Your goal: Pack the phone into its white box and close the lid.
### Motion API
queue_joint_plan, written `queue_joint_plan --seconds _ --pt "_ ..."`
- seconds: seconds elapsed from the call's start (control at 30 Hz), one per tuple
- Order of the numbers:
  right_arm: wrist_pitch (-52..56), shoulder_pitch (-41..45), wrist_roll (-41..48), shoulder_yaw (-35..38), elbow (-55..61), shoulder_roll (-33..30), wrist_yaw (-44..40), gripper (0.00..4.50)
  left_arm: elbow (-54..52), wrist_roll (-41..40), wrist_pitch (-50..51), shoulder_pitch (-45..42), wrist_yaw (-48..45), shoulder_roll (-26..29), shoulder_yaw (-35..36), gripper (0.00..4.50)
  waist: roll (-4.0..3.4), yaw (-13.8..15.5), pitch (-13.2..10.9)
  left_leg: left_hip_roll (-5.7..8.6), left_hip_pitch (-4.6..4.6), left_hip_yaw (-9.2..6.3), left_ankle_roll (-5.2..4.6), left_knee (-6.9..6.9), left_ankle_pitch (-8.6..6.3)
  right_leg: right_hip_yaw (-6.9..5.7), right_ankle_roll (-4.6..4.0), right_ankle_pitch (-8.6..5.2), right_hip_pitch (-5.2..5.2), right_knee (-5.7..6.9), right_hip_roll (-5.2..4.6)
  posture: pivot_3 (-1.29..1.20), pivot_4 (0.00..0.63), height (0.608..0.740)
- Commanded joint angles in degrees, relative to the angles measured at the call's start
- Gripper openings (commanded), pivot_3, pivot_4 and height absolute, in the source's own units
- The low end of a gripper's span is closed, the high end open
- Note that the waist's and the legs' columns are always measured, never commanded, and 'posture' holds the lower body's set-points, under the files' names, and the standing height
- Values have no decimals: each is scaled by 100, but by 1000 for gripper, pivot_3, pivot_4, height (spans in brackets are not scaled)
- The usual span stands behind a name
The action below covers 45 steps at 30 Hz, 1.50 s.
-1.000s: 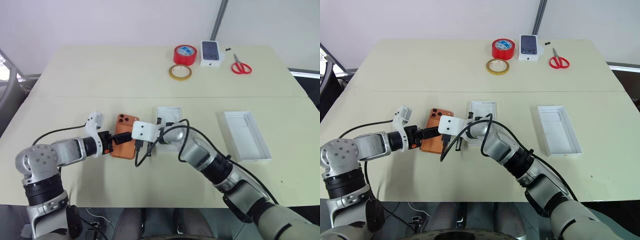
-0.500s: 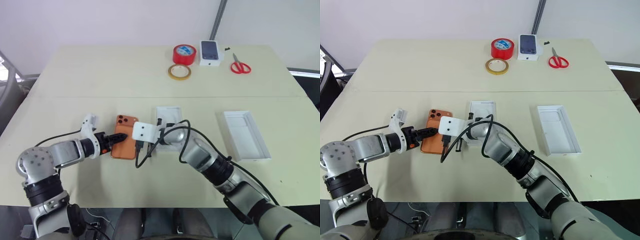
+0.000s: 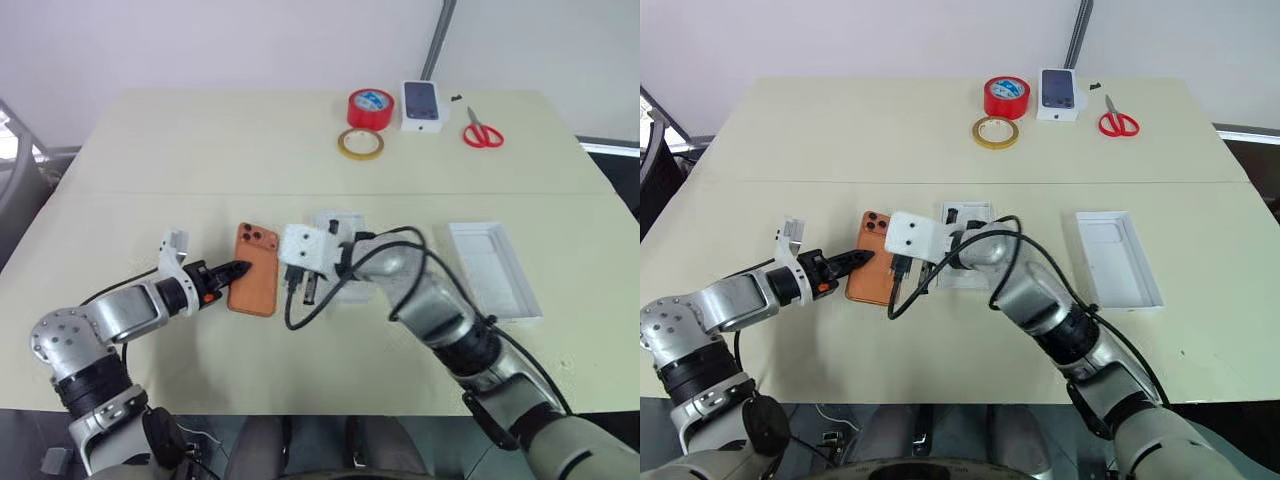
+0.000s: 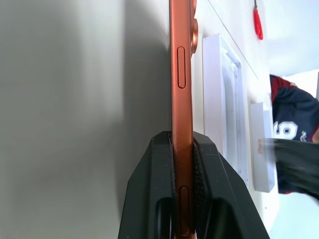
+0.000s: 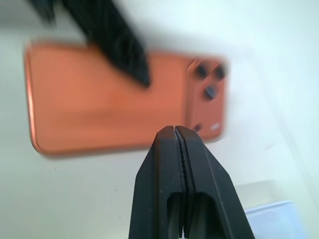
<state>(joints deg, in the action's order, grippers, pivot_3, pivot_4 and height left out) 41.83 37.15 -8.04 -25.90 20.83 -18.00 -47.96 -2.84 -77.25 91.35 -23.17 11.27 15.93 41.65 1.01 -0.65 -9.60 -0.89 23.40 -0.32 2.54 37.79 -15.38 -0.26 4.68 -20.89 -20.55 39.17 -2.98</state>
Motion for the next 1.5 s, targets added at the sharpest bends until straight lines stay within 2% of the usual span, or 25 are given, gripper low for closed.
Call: queue_joint_plan --seconds 0.03,0.17,0.23,0.4,0.57,0.97,1.1,1.27,1.5 --pt "-75 -386 679 968 895 -382 -243 0 -80 -796 -628 -198 548 -116 -13 30 8 27 -5 0 1 0 0 1 0 0 0 0 2 -2 0 0 150 740" --pt "389 -785 1360 1724 1213 -994 -545 0 -108 -1676 -1478 -420 1322 -359 -460 30 20 30 -11 1 3 0 -1 2 -1 -1 1 1 4 -7 -2 0 150 740" --pt "621 -1007 1691 2173 1233 -1153 -540 0 -173 -1924 -1896 -545 1695 -658 -877 30 19 28 -11 1 3 0 -2 1 -1 -1 1 0 5 -7 -2 0 150 740" --pt "811 -1582 2216 2919 1323 -1535 -474 0 -224 -1971 -2543 -603 1988 -1191 -1844 30 20 8 -12 2 5 4 -4 2 -2 0 1 1 10 -16 -1 0 150 740" --pt "701 -2116 2338 3136 1438 -1960 -286 0 -37 -1518 -2852 -568 1846 -1396 -2551 30 20 -9 -12 -2 3 5 -4 0 -1 2 1 0 10 -15 10 0 150 740" --pt "431 -2390 2493 3139 1348 -2258 99 0 -111 -1181 -2932 -311 1597 -1221 -3246 30 19 27 -12 -2 4 4 -2 6 1 4 1 0 13 -15 14 0 150 740" --pt "342 -2470 2518 3095 1306 -2334 158 0 -85 -1097 -3018 -334 1462 -1184 -3288 1866 19 33 -12 -2 3 4 -1 6 1 4 1 0 13 -15 14 0 150 740" --pt "254 -2540 2529 3047 1285 -2410 223 0 29 -901 -3117 -393 1304 -1217 -3302 4455 19 60 -12 -2 2 4 -1 8 1 4 1 0 16 -16 14 0 150 740" --pt "211 -2556 2533 3000 1276 -2452 296 0 70 -757 -3181 -504 1150 -1246 -3304 4489 19 130 -12 -2 0 4 0 7 2 5 1 0 19 -16 16 0 150 740"
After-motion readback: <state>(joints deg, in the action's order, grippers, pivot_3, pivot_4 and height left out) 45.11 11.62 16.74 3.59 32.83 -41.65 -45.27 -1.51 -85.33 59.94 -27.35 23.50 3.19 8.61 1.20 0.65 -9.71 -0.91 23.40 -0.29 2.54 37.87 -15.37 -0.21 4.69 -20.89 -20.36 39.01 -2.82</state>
